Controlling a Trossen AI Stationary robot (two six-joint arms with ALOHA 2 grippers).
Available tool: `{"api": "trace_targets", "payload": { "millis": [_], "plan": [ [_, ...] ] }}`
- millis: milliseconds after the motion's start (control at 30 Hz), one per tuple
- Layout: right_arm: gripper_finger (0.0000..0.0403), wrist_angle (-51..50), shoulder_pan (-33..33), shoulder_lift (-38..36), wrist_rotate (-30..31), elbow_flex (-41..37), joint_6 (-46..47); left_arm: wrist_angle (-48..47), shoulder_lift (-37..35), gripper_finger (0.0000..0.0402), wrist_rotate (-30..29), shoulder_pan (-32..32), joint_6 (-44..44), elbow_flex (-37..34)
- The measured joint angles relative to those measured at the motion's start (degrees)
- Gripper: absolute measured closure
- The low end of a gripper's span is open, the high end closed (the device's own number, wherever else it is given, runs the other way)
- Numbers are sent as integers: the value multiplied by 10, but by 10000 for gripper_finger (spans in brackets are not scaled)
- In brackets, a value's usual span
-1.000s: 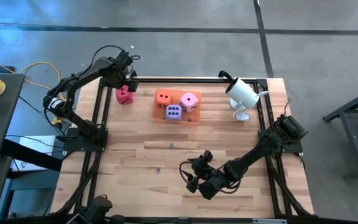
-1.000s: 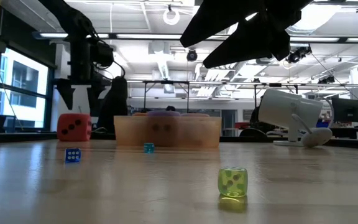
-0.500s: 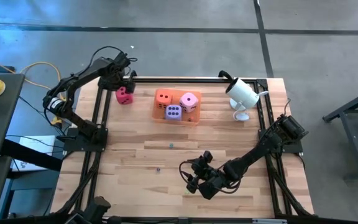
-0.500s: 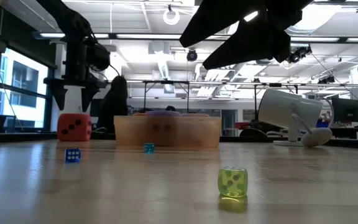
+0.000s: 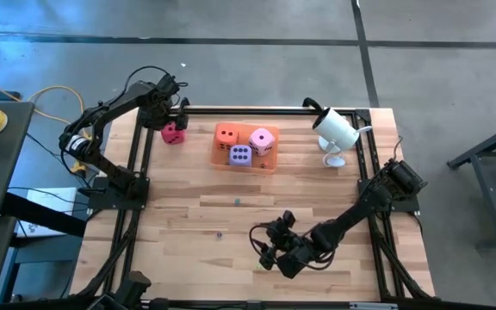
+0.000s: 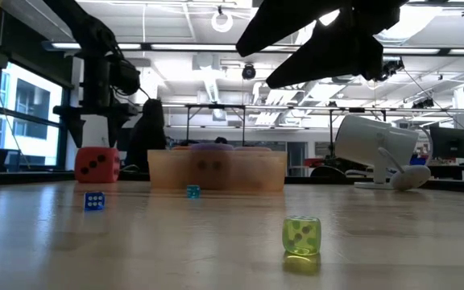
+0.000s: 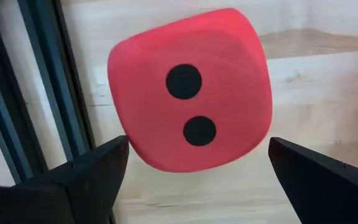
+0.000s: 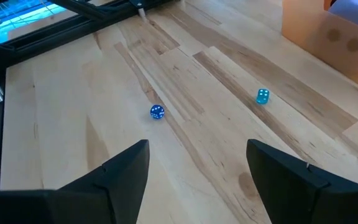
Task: Pick & Place Dice
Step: Put the large red die into the orange bin
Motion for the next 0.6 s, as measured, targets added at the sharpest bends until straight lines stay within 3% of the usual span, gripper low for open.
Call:
{"api": "trace_targets", "payload": {
  "millis": [600],
  "plan": [
    [145, 0, 0, 0, 0, 0, -2, 82, 3, 26, 44, 0, -53, -31]
  ]
}}
